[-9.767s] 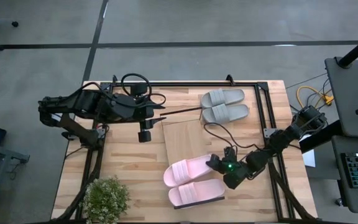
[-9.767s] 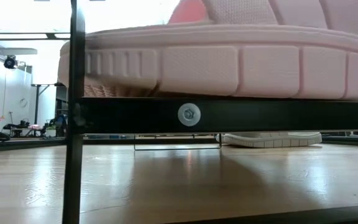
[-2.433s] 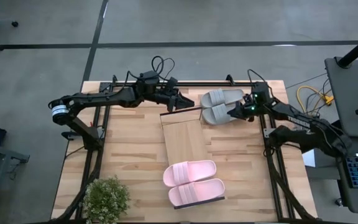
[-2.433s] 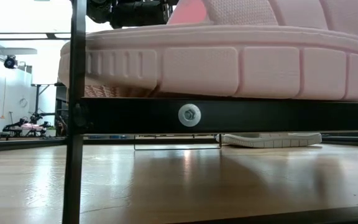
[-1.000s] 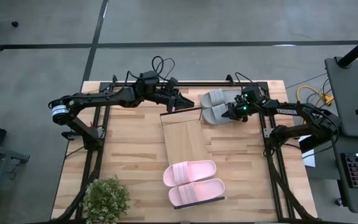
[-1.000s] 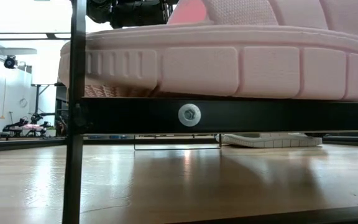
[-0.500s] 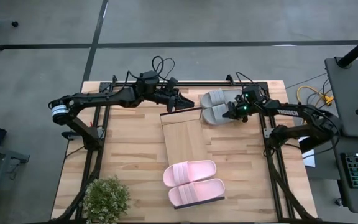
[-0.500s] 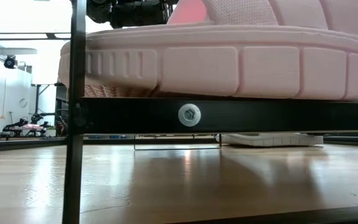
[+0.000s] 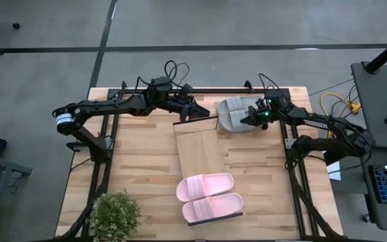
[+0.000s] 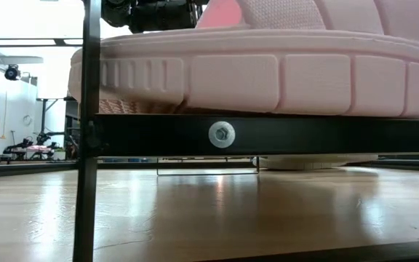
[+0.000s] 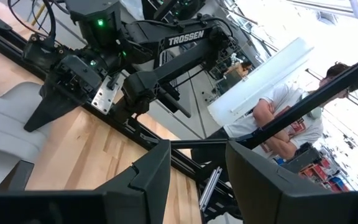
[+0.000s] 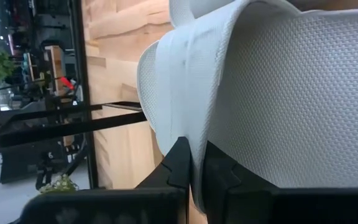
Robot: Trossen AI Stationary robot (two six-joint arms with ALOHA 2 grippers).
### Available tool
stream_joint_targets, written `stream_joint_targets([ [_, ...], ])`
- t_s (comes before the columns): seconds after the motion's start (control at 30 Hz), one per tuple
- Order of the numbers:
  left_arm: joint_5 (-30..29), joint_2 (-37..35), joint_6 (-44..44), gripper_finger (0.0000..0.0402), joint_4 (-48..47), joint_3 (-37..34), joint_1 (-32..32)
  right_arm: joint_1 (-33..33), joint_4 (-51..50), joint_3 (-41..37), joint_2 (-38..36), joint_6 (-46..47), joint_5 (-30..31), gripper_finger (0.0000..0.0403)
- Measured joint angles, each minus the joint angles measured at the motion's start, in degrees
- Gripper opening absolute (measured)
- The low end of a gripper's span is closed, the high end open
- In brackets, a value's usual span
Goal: Pick and place slides into the shelf
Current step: Put the bottom gray slide on the shelf
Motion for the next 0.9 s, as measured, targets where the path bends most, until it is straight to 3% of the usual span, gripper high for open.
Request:
stream_joint_targets([
  [0.6, 2.88, -1.01, 2.39, 0.0140, -0.83, 0.00, 0.07, 0.10, -18.56, 4.92, -15.04, -2.06, 2.69, 0.0009],
  [0.9, 3.06, -1.01, -10.87, 0.0140, -4.53, -0.07, 0.07, 2.57, -28.24, 11.00, -19.53, -4.66, 6.17, 0.0009],
])
